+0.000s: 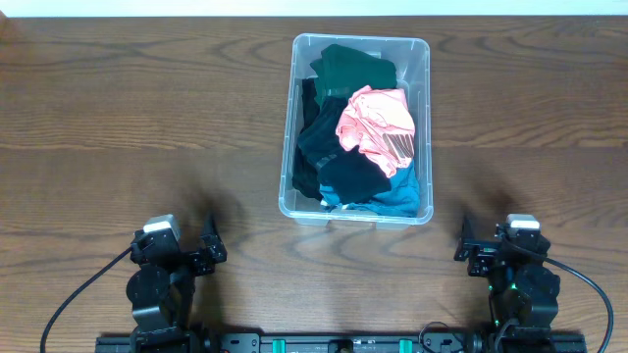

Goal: Pack container

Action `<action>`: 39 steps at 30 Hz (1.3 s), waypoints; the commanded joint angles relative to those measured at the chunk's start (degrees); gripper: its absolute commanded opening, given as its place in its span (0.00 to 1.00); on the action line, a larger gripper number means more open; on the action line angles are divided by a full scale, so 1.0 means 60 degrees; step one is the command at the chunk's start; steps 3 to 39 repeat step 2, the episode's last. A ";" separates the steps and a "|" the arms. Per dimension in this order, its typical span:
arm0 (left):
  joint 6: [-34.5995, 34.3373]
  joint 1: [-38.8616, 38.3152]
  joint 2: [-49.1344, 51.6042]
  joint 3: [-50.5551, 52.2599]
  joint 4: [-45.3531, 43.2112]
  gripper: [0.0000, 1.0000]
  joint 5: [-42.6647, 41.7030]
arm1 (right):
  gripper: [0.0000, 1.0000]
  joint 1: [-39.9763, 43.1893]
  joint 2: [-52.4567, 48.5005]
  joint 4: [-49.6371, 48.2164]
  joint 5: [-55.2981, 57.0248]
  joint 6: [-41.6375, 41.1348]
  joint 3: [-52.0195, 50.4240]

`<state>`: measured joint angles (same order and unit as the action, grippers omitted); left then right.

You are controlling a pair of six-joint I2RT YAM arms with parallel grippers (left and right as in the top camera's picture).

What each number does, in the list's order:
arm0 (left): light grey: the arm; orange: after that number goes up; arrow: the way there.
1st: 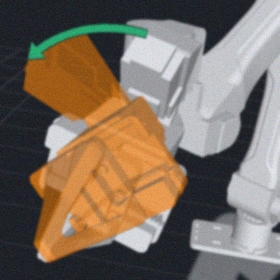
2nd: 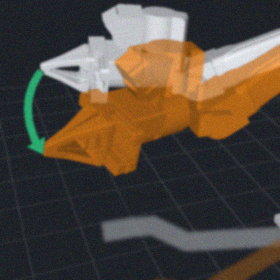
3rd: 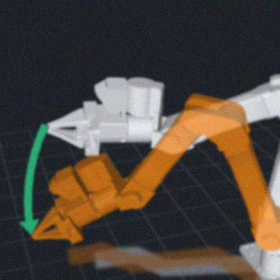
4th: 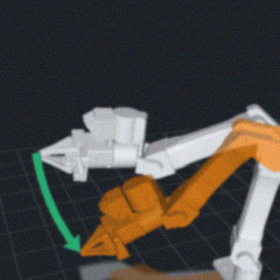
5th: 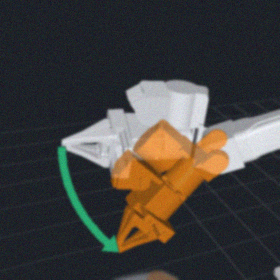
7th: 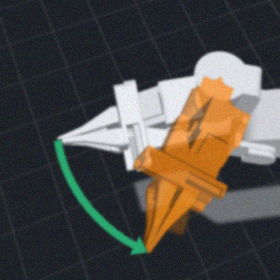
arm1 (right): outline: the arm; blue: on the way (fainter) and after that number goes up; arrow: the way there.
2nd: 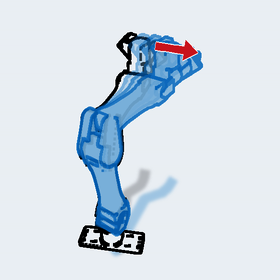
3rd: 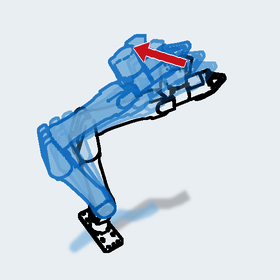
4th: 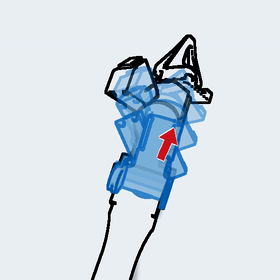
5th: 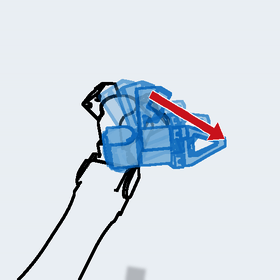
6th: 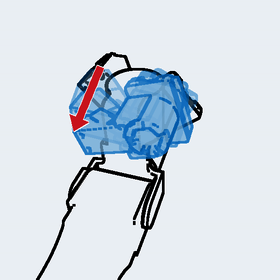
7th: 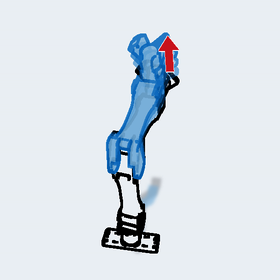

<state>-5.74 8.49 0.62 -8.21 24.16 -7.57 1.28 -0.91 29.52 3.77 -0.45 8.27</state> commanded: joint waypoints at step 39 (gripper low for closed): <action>0.0098 -0.0036 -0.0066 0.0189 -0.0007 0.98 -0.0131 | 0.99 0.0098 0.0044 0.0007 -0.0029 -0.0135 -0.0025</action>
